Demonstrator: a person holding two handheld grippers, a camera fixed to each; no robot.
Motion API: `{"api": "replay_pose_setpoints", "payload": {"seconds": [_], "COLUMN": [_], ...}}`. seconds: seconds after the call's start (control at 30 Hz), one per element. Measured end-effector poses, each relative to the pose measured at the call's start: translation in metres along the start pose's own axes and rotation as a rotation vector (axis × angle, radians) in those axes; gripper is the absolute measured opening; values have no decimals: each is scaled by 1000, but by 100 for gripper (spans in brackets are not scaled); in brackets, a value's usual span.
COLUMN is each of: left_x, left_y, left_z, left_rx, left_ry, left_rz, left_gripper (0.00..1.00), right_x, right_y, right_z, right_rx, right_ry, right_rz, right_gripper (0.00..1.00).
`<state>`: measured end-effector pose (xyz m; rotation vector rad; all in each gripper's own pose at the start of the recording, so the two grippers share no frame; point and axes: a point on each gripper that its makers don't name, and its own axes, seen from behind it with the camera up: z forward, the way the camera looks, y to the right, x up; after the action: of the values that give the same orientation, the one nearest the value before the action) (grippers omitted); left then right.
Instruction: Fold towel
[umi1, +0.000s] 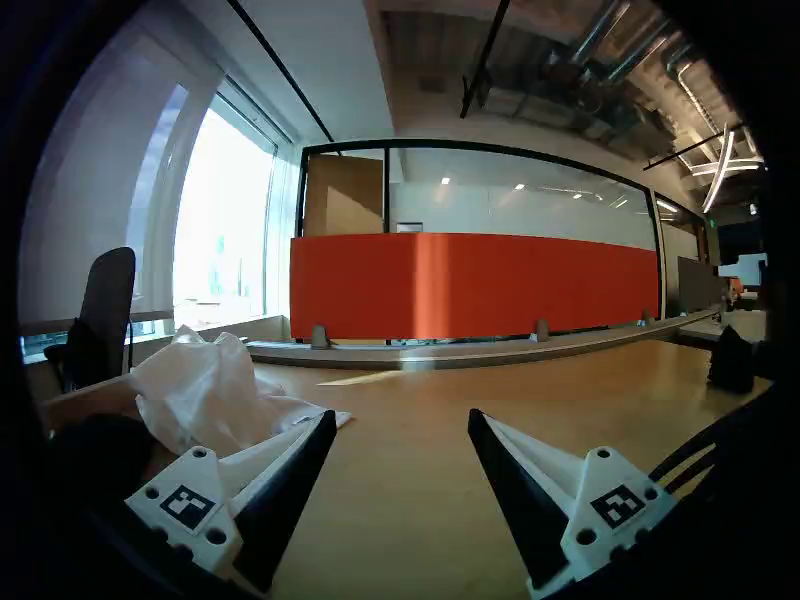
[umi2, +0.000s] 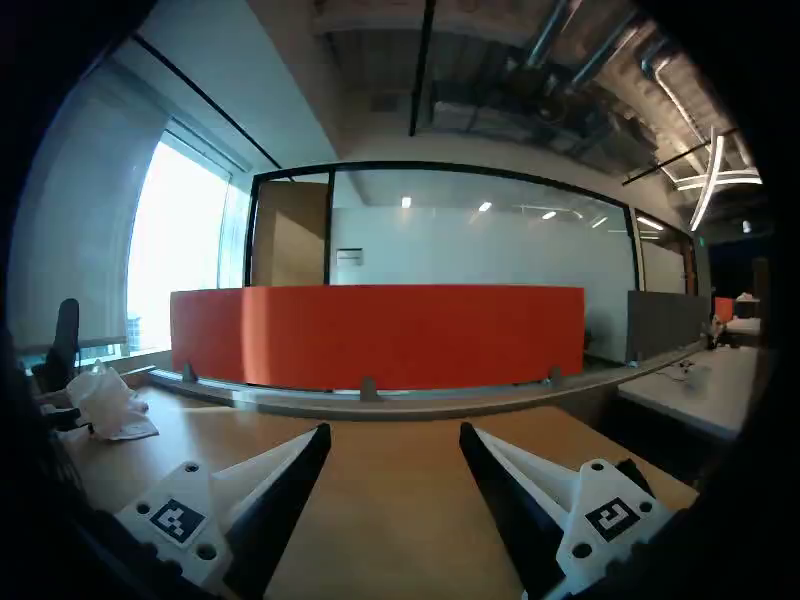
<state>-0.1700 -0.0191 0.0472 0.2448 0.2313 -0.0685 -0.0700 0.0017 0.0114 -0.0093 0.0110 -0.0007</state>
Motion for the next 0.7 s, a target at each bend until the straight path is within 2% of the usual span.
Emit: {"api": "replay_pose_setpoints", "payload": {"seconds": [0.3, 0.7], "left_x": [-1, -1], "left_y": [0, 0], "left_z": [0, 0], "left_rx": [0, 0], "left_ry": [0, 0], "left_rz": [0, 0], "left_gripper": [98, 98], "right_x": [-36, -61], "right_y": [10, 9], "right_z": [-3, -3], "right_rx": [-14, 7], "right_ry": [-3, 11], "right_rz": [15, 25], "right_gripper": [100, 100]}}
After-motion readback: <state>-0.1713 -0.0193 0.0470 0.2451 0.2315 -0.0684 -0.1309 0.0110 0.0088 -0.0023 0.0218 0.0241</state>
